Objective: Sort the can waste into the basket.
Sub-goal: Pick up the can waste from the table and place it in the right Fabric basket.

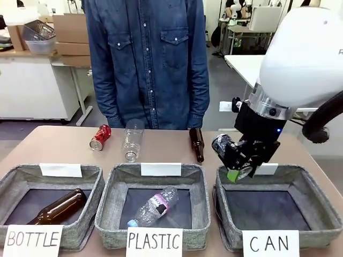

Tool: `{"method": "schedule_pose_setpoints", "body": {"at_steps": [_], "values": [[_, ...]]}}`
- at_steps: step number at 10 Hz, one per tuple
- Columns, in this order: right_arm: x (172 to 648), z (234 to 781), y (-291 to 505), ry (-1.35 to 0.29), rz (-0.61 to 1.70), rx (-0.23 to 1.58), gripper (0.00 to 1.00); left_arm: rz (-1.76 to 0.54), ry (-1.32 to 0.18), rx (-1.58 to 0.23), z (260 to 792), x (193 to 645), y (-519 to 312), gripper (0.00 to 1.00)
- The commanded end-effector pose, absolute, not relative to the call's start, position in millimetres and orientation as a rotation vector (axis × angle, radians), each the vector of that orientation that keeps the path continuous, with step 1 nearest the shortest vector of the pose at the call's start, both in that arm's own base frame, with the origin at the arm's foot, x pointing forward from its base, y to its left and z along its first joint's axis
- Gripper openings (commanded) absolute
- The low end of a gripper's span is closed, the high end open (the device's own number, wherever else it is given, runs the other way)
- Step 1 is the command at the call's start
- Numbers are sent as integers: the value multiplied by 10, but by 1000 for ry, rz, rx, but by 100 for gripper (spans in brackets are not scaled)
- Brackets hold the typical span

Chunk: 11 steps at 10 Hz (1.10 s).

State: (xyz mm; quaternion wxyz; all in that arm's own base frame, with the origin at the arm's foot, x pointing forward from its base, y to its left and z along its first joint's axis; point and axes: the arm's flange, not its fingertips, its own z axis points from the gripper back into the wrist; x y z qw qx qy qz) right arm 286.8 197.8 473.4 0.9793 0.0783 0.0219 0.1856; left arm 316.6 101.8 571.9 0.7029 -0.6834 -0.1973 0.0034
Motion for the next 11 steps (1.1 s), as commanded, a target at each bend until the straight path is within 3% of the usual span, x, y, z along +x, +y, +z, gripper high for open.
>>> {"method": "schedule_pose_setpoints", "body": {"at_steps": [1, 4, 9, 10, 11], "values": [[2698, 4598, 1701, 95, 590, 76, 58, -17, -447, -1522, 5722, 3156, 1026, 100], [2082, 4192, 1262, 215, 701, 23, 58, -17, -447, -1522, 5722, 3156, 1026, 100], [2050, 3917, 997, 210, 630, 37, 58, -17, -447, -1522, 5722, 3156, 1026, 100], [2046, 3897, 986, 215, 626, 43, 100, -17, -447, -1522, 5722, 3156, 1026, 100], [2037, 3882, 977, 212, 610, 41, 100, -17, -447, -1522, 5722, 3156, 1026, 100]]}}
